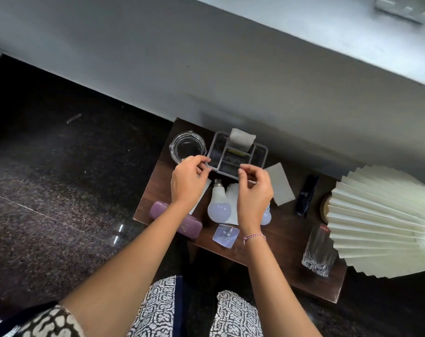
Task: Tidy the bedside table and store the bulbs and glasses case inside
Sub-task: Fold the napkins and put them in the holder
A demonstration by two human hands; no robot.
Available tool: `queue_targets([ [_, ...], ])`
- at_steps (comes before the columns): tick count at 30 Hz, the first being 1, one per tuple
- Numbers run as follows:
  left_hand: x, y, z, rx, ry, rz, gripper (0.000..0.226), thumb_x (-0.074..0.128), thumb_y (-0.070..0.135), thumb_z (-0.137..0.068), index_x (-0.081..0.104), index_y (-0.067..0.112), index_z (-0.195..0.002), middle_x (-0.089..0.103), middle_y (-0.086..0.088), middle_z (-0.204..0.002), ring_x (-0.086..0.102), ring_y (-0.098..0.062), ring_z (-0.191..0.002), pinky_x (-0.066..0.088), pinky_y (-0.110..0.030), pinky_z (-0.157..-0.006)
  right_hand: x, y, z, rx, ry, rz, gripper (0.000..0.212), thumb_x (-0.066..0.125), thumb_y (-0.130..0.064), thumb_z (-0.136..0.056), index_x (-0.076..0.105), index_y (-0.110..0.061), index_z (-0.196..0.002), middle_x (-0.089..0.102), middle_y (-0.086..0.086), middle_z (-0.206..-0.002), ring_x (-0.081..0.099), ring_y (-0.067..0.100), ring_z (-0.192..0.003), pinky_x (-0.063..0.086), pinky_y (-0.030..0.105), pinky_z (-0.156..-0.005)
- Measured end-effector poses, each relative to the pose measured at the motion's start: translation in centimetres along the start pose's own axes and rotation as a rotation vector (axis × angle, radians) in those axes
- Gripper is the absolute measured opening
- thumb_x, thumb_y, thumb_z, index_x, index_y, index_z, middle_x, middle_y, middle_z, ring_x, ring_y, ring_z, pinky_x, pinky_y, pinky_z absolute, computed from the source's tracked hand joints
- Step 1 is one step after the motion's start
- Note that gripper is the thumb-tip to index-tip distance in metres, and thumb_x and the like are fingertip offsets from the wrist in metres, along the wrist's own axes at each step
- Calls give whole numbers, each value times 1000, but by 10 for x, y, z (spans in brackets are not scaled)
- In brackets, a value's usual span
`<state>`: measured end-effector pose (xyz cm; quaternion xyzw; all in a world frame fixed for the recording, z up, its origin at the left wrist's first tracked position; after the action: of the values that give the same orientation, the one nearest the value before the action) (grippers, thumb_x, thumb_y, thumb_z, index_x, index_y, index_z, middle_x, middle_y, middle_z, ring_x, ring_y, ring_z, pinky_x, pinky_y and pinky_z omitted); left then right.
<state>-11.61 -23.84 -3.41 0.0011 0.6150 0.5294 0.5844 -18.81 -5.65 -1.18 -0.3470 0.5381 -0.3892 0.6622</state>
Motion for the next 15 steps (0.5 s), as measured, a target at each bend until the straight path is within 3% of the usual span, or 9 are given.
queue_targets([
  [3, -1, -15, 7, -48, 2, -7, 14, 67, 17, -82, 70, 22, -94, 67, 5, -81, 58, -7, -66, 48, -20, -69, 19, 1, 22, 14, -62, -38, 10, 62, -8, -88, 67, -16, -90, 62, -3, -90, 61, 5, -82, 48, 14, -73],
  [6, -2, -32, 13, -107, -3, -32, 12, 66, 18, -83, 70, 24, -93, 65, 7, -76, 55, -5, -66, 40, -15, -68, 40, 11, 41, 65, -127, -54, 16, 55, -5, -91, 68, -12, -96, 66, 3, -93, 64, 18, -84, 51, 26, -77],
  [8, -2, -41, 14, -137, -5, -56, 13, 64, 17, -83, 71, 24, -93, 63, 7, -76, 52, -4, -67, 37, -16, -69, 54, 21, 52, 117, -165, -54, 22, 49, -3, -93, 68, -12, -99, 66, 6, -93, 65, 19, -82, 51, 24, -76],
  [11, 0, -52, 12, -166, -19, -75, 14, 63, 14, -84, 71, 21, -93, 67, 2, -82, 54, -5, -69, 41, -19, -71, 75, 37, 66, 226, -237, -50, 27, 43, -3, -96, 66, -9, -108, 67, 9, -100, 65, 15, -88, 50, 19, -81],
  [15, 2, -62, 10, -191, -45, -108, 14, 62, 15, -86, 72, 19, -95, 68, 1, -91, 60, -10, -74, 50, -25, -73, 95, 48, 78, 308, -324, -2, 31, 39, -9, -98, 60, -8, -122, 65, 8, -115, 61, 13, -104, 48, 28, -97],
])
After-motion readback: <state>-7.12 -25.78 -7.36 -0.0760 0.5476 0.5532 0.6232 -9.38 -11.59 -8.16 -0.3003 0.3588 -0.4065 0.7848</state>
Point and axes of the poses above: each hand's wrist, its own z-axis away from the middle knuckle, its own x-axis out of the palm, y = z × x, the point moved 10 cm from there along -z, towards the middle knuckle
